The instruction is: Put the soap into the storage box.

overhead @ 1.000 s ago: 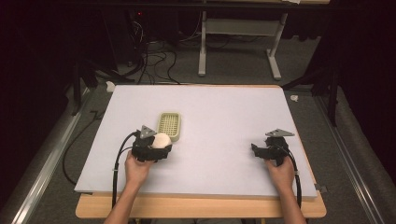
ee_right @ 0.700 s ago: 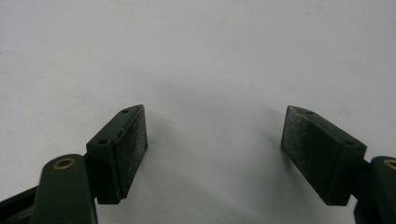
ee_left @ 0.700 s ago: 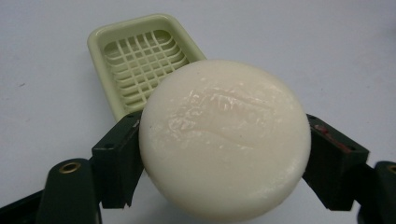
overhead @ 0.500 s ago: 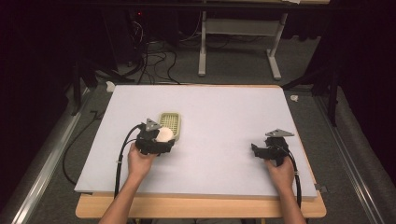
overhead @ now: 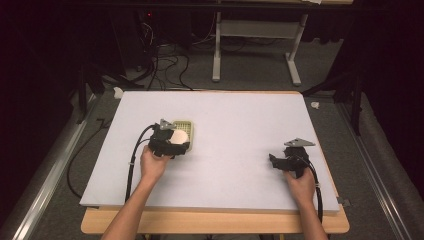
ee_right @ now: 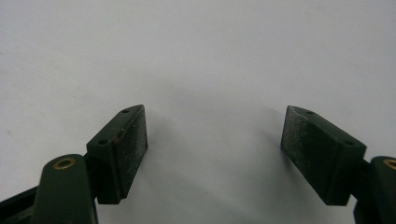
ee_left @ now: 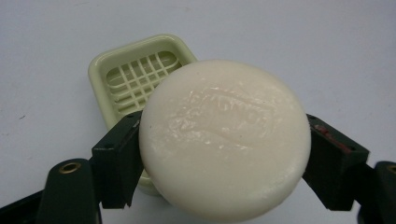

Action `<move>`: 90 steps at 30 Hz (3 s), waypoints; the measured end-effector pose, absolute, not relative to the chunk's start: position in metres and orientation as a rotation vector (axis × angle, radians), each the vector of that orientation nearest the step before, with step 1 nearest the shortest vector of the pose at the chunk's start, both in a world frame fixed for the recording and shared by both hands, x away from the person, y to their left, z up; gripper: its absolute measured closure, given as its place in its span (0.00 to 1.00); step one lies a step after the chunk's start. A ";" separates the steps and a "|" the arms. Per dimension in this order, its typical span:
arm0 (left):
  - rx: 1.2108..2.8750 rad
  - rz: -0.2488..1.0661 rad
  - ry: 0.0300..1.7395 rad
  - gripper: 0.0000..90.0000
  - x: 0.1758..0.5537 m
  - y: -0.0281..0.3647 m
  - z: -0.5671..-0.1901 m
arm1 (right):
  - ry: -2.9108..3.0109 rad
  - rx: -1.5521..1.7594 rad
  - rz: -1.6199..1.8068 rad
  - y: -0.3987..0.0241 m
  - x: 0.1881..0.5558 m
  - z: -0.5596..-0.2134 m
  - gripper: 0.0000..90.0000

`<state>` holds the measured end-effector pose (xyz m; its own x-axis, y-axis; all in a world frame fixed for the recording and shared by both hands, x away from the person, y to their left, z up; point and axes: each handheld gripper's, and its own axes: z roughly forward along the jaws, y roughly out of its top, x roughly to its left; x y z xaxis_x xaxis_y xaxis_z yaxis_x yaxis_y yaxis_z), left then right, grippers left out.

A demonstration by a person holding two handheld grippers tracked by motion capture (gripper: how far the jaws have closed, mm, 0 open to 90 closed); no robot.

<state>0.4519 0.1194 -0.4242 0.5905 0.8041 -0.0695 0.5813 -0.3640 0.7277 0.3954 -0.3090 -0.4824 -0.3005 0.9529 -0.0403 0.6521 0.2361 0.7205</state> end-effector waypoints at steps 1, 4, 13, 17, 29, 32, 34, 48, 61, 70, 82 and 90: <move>2.087 0.389 1.096 0.27 0.453 0.119 -0.424 | 2.036 1.468 0.832 -0.309 0.395 -0.482 0.26; 2.066 0.370 1.109 0.27 0.458 0.119 -0.425 | 2.036 1.465 0.831 -0.309 0.395 -0.482 0.26; 2.067 0.380 1.158 0.27 0.473 0.121 -0.432 | 2.036 1.466 0.832 -0.309 0.395 -0.482 0.26; 2.068 0.396 1.178 0.27 0.478 0.120 -0.433 | 2.035 1.464 0.830 -0.309 0.395 -0.482 0.26; 2.079 0.440 1.219 0.27 0.493 0.108 -0.440 | 2.033 1.467 0.828 -0.309 0.395 -0.482 0.26; 2.081 0.432 1.232 0.27 0.495 0.107 -0.442 | 2.033 1.467 0.828 -0.309 0.395 -0.482 0.26; 2.095 0.435 1.233 0.27 0.495 0.106 -0.444 | 2.034 1.466 0.829 -0.309 0.395 -0.482 0.26; 2.107 0.415 1.239 0.26 0.497 0.107 -0.448 | 2.031 1.467 0.827 -0.308 0.395 -0.482 0.26; 2.046 0.474 1.225 0.24 0.493 0.114 -0.436 | 2.031 1.469 0.827 -0.308 0.395 -0.482 0.25; 2.025 0.478 1.203 0.22 0.486 0.123 -0.427 | 2.030 1.469 0.826 -0.308 0.395 -0.482 0.25; 2.004 0.492 1.183 0.22 0.478 0.134 -0.420 | 2.034 1.471 0.830 -0.309 0.395 -0.482 0.25; 2.007 0.493 1.169 0.21 0.472 0.142 -0.416 | 2.035 1.472 0.831 -0.309 0.395 -0.482 0.26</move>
